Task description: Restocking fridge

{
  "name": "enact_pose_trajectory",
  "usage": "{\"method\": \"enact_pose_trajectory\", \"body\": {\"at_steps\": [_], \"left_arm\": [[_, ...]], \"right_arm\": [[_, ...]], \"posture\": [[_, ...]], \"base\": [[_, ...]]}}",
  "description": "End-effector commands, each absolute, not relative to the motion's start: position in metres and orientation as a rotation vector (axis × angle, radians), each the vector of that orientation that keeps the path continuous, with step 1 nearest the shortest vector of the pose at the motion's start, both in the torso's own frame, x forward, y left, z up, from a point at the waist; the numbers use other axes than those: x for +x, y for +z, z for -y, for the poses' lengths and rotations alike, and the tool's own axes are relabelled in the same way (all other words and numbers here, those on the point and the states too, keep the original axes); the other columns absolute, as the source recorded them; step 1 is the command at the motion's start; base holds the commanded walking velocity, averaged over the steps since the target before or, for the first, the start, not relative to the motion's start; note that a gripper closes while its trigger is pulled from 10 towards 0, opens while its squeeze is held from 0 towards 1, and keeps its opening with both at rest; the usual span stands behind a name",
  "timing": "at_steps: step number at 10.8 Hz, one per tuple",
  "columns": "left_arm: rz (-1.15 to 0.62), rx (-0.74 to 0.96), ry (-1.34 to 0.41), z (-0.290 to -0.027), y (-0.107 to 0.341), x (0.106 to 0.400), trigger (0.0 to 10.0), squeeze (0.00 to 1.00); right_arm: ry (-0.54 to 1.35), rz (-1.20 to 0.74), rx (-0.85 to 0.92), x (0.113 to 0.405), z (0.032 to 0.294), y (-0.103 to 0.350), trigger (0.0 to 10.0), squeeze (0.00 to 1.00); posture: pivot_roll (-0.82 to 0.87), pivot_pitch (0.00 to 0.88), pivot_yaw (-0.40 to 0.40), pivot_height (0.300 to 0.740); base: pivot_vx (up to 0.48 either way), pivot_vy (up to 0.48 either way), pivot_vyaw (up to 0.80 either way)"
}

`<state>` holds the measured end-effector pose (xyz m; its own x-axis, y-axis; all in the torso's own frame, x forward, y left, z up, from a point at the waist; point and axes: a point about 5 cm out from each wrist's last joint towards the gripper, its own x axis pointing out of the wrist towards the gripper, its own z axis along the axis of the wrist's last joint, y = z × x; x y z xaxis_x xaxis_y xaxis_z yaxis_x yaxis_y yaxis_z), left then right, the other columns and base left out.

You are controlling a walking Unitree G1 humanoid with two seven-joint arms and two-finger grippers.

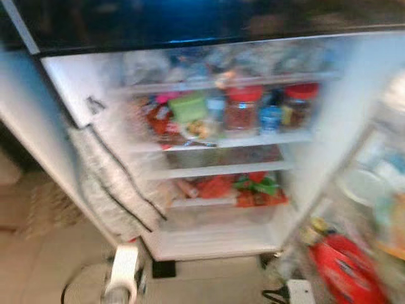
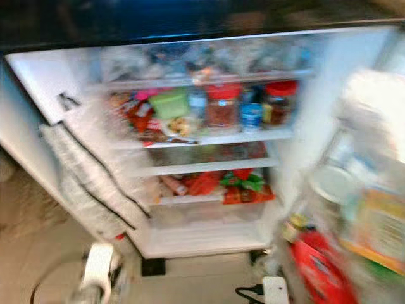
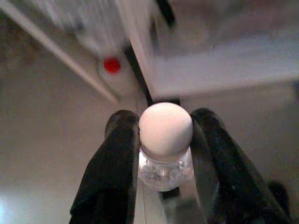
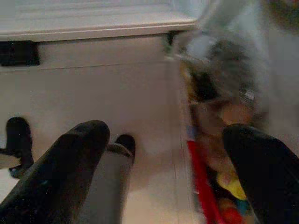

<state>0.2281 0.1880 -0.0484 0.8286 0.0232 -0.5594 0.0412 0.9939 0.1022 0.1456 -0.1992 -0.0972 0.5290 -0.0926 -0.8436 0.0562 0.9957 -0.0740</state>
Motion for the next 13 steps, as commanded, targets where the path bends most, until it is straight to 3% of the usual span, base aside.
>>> {"method": "enact_pose_trajectory", "body": {"at_steps": [1,5,10,13], "left_arm": [[-0.527,0.127,-0.02,-0.191,-0.038,0.24,10.0,0.0],[-0.248,0.066,-0.195,-0.161,0.007,0.278,10.0,0.0],[-0.174,0.053,-0.222,-0.155,0.023,0.281,10.0,0.0],[-0.172,0.056,-0.223,-0.154,0.025,0.282,10.0,0.0]], "right_arm": [[-0.089,-1.006,-0.028,0.146,0.197,-0.097,10.0,0.0],[-0.079,-1.002,-0.011,0.147,0.192,-0.098,10.0,0.0],[-0.088,-1.012,0.003,0.147,0.19,-0.098,10.0,0.0],[-0.084,-1.022,-0.002,0.146,0.187,-0.099,10.0,0.0]], "posture": [[-0.11,0.022,0.036,0.74],[-0.1,0.023,0.043,0.74],[-0.09,0.023,0.043,0.74],[-0.1,0.024,0.044,0.74]], "base": [[0.0,0.0,0.0],[0.0,0.0,0.0],[0.0,0.0,0.0],[0.0,0.0,-0.68]]}}
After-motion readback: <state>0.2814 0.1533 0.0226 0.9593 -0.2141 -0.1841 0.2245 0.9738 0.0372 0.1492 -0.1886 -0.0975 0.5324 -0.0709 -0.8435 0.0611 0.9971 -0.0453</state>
